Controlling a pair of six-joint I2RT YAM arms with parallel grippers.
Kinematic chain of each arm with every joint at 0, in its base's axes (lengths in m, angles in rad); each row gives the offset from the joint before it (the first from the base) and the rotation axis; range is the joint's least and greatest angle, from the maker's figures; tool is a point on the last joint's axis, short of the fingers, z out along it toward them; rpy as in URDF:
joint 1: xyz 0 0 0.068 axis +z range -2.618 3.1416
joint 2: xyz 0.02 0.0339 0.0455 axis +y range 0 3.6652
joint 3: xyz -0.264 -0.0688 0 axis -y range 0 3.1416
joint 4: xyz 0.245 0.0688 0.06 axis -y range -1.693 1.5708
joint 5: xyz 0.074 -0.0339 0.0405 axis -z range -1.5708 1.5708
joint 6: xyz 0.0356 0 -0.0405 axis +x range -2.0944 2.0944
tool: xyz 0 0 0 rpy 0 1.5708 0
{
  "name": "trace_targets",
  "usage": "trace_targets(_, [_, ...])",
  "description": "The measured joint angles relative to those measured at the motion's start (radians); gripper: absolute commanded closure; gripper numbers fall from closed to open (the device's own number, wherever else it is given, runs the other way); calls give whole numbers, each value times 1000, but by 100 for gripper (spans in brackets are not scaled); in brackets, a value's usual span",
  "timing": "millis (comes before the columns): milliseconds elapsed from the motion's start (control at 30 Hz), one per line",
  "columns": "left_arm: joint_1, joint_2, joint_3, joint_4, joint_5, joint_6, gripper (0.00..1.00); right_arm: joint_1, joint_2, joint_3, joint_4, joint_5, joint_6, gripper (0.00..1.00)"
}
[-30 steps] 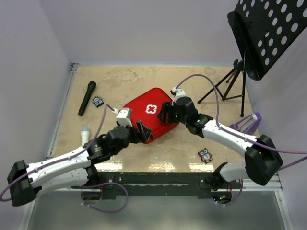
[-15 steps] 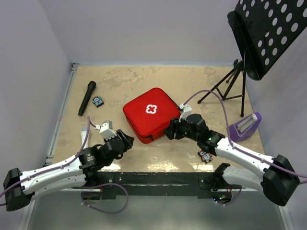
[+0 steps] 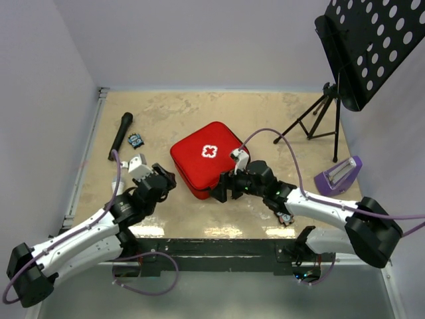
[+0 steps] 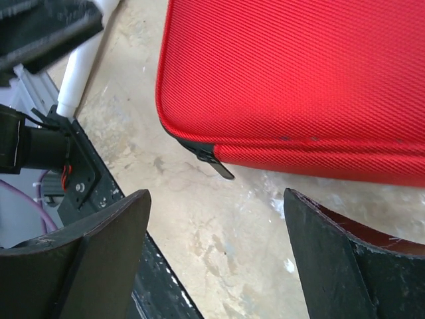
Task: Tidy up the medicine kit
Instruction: Zip the medicine box at the center of the board.
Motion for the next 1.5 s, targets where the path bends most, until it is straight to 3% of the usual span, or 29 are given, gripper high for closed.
trace_targets(200, [119, 182, 99, 165, 164, 177, 37, 23, 85, 42, 29, -5, 0, 14])
trace_targets(633, [159, 390, 148, 276, 305, 307, 44, 52, 192, 87, 78, -38, 2, 18])
trace_targets(933, [173, 417, 146, 305, 335, 328, 51, 94, 213, 113, 99, -51, 16, 21])
trace_targets(1500, [186, 423, 119, 359, 357, 336, 51, 197, 228, 187, 125, -52, 18, 21])
